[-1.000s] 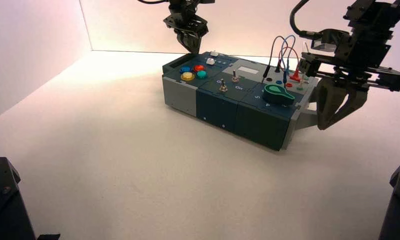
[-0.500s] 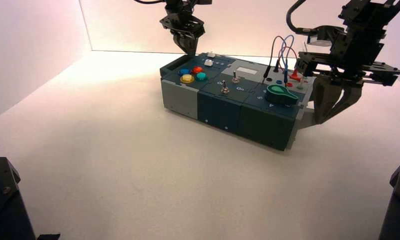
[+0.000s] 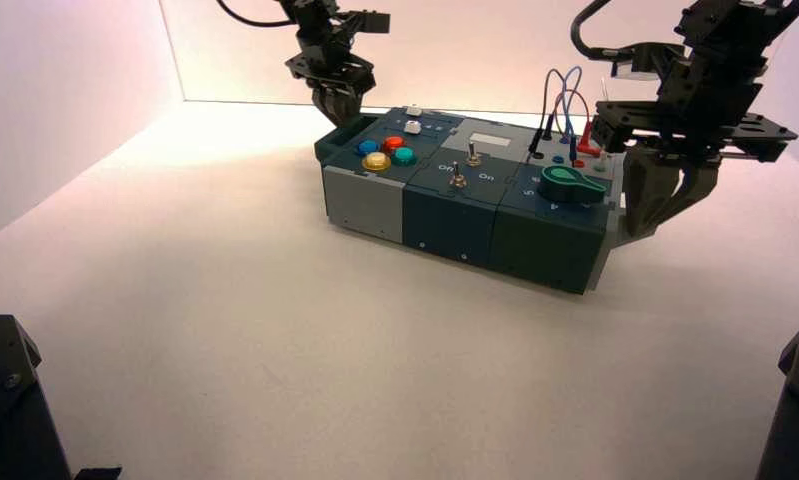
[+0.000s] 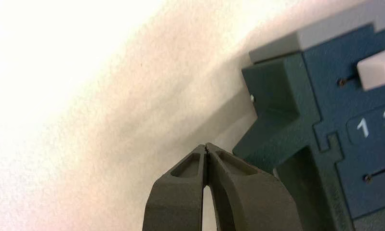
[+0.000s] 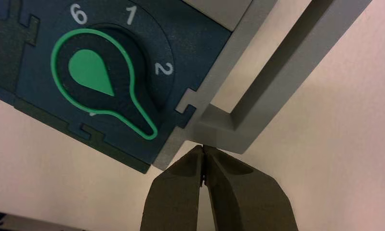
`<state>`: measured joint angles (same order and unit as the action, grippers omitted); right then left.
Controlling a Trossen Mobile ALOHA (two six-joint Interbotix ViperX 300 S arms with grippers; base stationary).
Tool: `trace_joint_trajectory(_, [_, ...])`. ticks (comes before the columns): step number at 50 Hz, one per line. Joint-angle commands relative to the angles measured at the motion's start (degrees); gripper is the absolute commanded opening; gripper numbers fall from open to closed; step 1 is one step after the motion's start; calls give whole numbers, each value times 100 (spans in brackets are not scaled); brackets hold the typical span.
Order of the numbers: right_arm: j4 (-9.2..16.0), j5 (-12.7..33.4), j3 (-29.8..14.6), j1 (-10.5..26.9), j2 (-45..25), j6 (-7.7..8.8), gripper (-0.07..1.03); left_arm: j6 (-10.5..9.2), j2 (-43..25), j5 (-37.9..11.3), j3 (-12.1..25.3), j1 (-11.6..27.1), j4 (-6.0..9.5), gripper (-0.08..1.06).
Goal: Rotate the box counterclockwise.
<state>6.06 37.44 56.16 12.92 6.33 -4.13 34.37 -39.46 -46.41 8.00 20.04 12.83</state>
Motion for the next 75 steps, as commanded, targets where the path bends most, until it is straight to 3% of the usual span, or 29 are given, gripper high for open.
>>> trace_joint_trajectory(1, [-62,-255,-149,-18,26,26,-2,9,475,114,-141,35,9,-3])
trace_joint_trajectory(14, [-62,-439,-158,-18,-9,88,-2,-18,686,246,-475,44,18,-3])
trace_joint_trajectory(23, [-62,-404,-141,-18,-18,97,-2,-35,844,475,-501,44,9,-3])
trace_joint_trajectory(42, [-62,-404,-70,-18,0,97,-2,-114,642,527,237,114,18,-3])
trace_joint_trajectory(44, [-62,-404,-88,-18,-9,97,-2,-132,501,519,483,167,26,-3])
trace_joint_trajectory(54, [-62,-396,-97,-9,-26,97,-2,-149,343,308,712,325,53,-3])
trace_joint_trajectory(64, [-62,-396,-132,-18,-53,97,-2,-167,229,237,677,439,53,-3])
trace_joint_trajectory(75, [-70,-396,-290,-18,-123,97,-2,-167,264,202,316,457,44,-3])
